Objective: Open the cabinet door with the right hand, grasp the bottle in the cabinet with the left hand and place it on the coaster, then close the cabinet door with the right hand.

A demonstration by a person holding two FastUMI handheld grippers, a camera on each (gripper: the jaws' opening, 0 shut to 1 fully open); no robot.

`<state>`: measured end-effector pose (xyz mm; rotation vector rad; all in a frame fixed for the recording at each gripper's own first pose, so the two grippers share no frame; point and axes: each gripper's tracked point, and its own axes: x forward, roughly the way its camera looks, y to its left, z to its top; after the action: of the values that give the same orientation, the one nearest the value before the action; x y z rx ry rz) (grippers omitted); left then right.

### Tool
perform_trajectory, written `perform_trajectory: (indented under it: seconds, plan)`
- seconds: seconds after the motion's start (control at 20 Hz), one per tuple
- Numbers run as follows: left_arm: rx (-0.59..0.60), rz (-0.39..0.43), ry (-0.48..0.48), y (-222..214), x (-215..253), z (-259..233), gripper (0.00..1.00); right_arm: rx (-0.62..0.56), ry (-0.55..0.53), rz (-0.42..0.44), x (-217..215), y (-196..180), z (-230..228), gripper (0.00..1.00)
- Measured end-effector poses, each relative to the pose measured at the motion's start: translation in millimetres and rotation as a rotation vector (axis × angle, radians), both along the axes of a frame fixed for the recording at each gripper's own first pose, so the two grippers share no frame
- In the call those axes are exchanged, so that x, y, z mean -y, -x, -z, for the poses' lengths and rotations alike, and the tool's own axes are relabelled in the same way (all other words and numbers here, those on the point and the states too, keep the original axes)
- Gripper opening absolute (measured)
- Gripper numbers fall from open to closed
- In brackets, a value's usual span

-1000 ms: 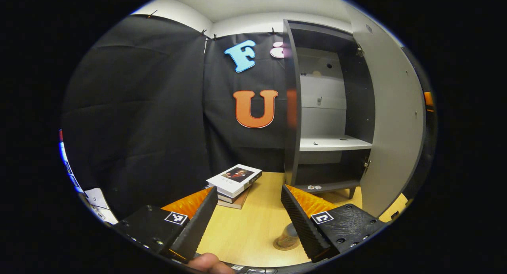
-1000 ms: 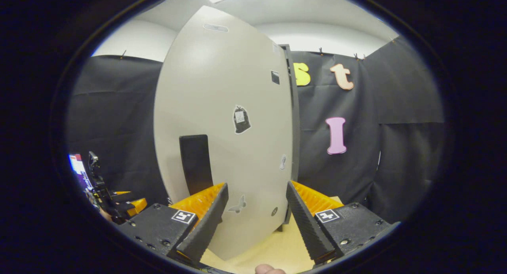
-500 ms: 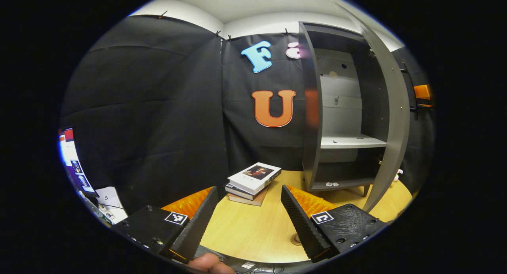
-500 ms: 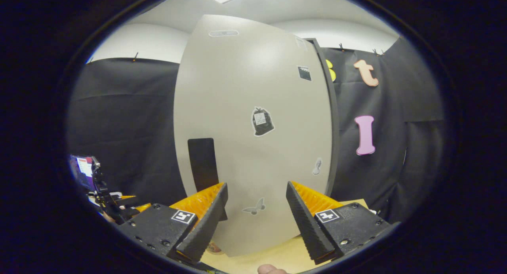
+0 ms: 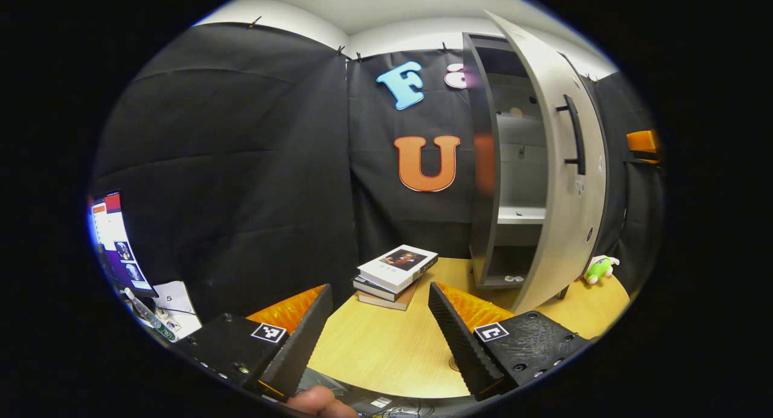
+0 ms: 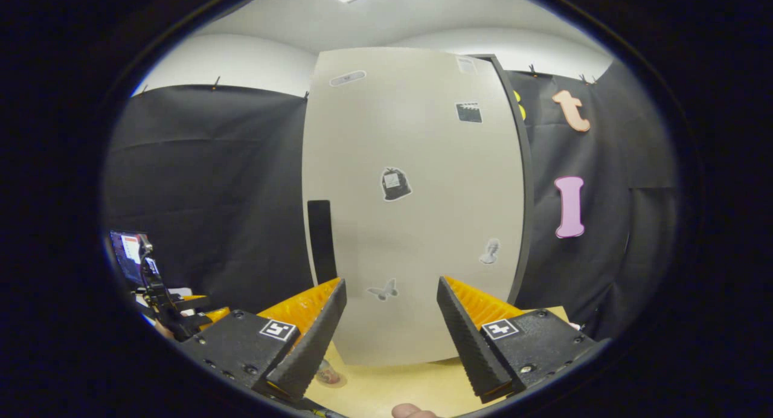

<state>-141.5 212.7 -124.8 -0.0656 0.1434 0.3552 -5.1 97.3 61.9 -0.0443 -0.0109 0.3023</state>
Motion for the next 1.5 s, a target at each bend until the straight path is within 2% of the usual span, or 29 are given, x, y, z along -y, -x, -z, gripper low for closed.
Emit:
perform_trajectory:
  seconds: [0.2,0.5,0.65,0.75,0.9,1.05,1.35,1.4,1.45,1.5]
  plan:
    - [0.022,0.079,-0.003,-26.0,28.5,-16.0,0.97,-0.001,-0.008,0.061,26.3,7.0,0.8,0.95]
    - [0.075,0.246,-0.031,-75.4,88.4,-62.3,0.98,0.006,-0.062,0.220,87.0,27.4,7.3,0.97]
    - [0.039,0.247,-0.067,-85.5,97.0,-69.4,0.97,0.014,-0.112,0.307,107.8,37.5,14.1,0.97]
    - [0.037,0.271,-0.032,-88.4,104.0,-72.6,0.96,0.010,-0.130,0.377,119.0,37.7,25.4,0.96]
    - [0.051,0.284,-0.005,-87.3,104.5,-79.0,0.96,-0.019,-0.170,0.433,118.6,36.2,48.2,0.97]
    - [0.064,0.299,-0.037,-85.4,102.3,-83.8,0.96,-0.032,-0.184,0.474,114.1,39.3,59.3,0.97]
    - [0.109,0.385,-0.040,-82.1,117.9,-92.8,0.96,-0.048,-0.167,0.515,100.6,42.5,76.8,0.97]
    - [0.100,0.388,-0.029,-81.6,120.1,-90.6,1.00,-0.055,-0.164,0.517,98.4,44.4,81.1,0.97]
    - [0.094,0.394,-0.017,-81.5,124.2,-89.4,1.00,-0.055,-0.158,0.517,95.2,47.2,83.0,0.94]
    - [0.089,0.396,-0.007,-81.3,127.2,-89.0,0.96,-0.054,-0.141,0.517,92.5,49.1,84.2,0.97]
